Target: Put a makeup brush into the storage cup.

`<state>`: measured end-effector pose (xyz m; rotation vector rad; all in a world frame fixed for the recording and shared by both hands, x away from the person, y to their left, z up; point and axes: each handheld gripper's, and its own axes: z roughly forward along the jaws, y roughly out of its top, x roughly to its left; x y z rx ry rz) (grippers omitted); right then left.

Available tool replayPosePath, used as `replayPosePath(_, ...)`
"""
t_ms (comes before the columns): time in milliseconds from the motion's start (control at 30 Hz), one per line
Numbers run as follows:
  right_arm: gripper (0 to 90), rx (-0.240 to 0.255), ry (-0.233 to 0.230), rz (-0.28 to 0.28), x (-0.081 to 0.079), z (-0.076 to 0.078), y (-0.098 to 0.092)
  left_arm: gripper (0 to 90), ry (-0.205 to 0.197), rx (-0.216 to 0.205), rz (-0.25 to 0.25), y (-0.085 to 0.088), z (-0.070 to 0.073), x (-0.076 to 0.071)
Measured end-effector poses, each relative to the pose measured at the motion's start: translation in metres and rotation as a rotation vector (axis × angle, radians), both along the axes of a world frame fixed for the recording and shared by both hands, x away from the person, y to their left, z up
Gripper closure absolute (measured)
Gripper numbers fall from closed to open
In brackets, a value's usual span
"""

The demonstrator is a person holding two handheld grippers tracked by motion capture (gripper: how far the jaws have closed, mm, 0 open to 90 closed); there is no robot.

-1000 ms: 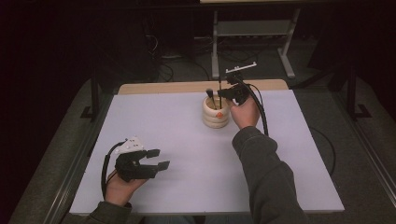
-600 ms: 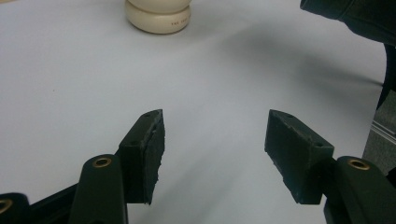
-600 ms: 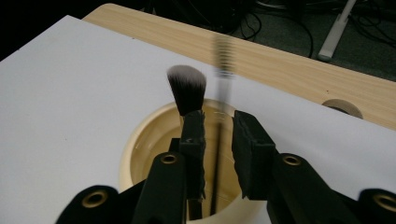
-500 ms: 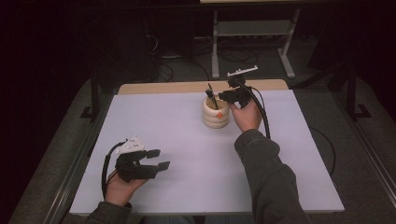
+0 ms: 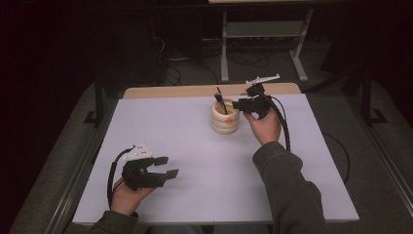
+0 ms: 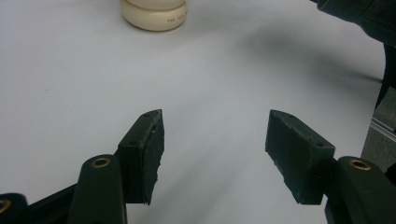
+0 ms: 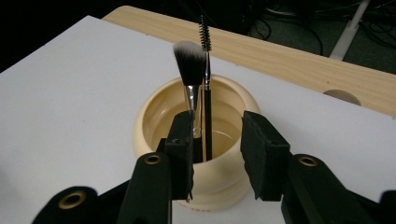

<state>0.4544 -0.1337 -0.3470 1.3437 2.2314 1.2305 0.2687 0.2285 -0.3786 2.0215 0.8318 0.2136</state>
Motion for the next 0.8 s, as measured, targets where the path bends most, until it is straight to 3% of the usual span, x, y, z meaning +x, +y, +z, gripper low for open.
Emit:
replayPosePath(400, 50.3, 0.066, 0.009, 0.043, -0.012, -0.002, -0.018, 36.7, -0.003, -0.003, 0.007, 0.001, 0.001, 0.000)
replayPosePath(500, 47.6, 0.063, 0.032, 0.058, -0.014, -0.001, -0.020, 36.6, -0.006, -0.007, 0.008, 0.002, 0.002, -0.001)
replayPosePath(633, 47.3, 0.053, 0.003, 0.072, -0.020, 0.001, -0.023, 36.5, -0.009, -0.004, 0.008, 0.002, 0.002, -0.002)
replayPosePath(800, 44.2, 0.061, 0.005, 0.080, -0.026, 0.003, -0.026, 36.0, -0.011, 0.001, 0.007, 0.002, 0.003, -0.001)
